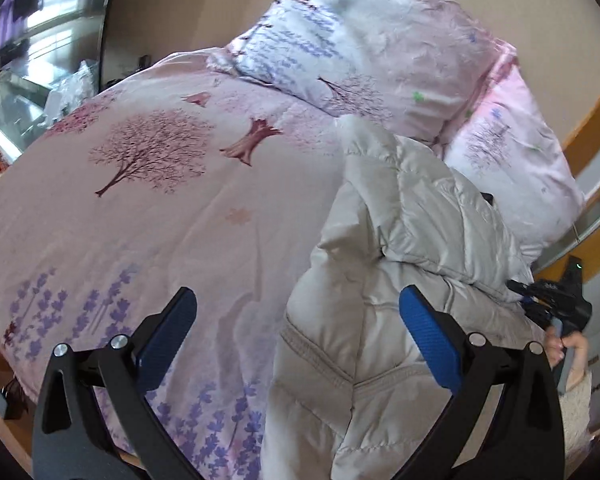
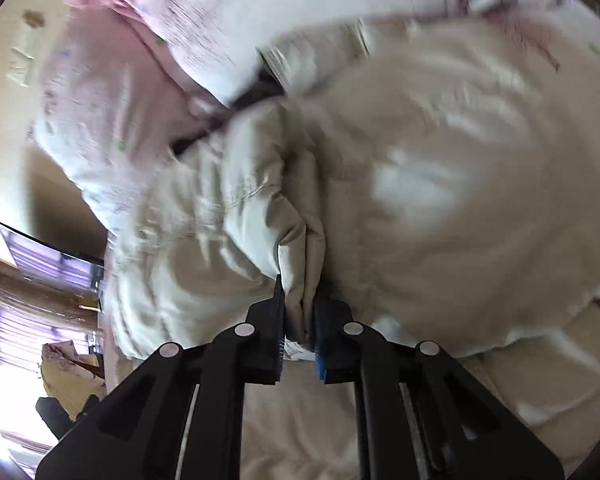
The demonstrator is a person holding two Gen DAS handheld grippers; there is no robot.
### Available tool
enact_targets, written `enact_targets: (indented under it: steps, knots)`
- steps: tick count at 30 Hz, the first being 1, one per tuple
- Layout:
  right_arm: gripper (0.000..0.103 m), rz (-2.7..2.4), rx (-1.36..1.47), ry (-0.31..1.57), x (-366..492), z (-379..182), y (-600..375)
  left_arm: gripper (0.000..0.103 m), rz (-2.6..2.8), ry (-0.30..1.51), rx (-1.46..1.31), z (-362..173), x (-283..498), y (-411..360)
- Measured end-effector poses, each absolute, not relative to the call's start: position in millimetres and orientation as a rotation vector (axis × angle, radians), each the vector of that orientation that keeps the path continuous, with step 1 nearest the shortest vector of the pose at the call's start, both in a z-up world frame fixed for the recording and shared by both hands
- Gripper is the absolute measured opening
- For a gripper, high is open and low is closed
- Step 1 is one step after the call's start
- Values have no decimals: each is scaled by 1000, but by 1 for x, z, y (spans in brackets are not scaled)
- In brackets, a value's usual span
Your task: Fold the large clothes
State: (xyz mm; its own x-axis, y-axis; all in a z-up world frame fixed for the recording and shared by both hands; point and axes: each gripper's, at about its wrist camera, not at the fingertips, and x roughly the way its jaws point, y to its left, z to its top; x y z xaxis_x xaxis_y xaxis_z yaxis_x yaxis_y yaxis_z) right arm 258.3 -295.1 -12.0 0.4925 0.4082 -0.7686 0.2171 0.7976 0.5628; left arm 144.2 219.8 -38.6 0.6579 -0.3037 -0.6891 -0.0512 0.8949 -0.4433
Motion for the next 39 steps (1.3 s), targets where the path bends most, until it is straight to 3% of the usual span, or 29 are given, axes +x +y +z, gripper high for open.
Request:
enact_targets:
  steps: [1,4,6,8,9,11,17,21,22,23,27,30,39]
  knots:
    - [16,119,654,1072,256,-5,-296,101,-161,856,-429,-40,146,215]
    - [44,88,570,1030,234,22,-300,101,-190,887,-395,-42,144,209]
    - [67,76,537,986,213,41,-307,101,-218,891,-410,-45,141,210]
    - [75,63,521,968,193,53,-318,101,-238,865,-412,-45,134,213]
    - [88,39,511,964,180,59,-327,101,-240,852,-405,-45,131,212]
    - [102,-19,485,947,155,67,-342,101,-259,826,-384,-44,124,212]
    - [102,-111,541,891,93,67,-396,101,-315,899,-403,-55,118,213]
    - [102,-97,673,950,59,36,-430,100,-347,928,-472,-65,113,220]
    - [99,-87,706,966,53,29,-437,100,-361,946,-484,-67,112,221]
    - [89,-75,736,985,47,21,-444,98,-374,955,-494,-70,111,221]
    - [68,-58,842,1065,29,-15,-460,78,-435,1002,-541,-83,107,221]
    - [62,16,939,1071,20,-33,-461,71,-458,994,-547,-85,101,219]
    - [62,186,1019,1069,9,-49,-449,58,-587,1022,-648,-96,83,208]
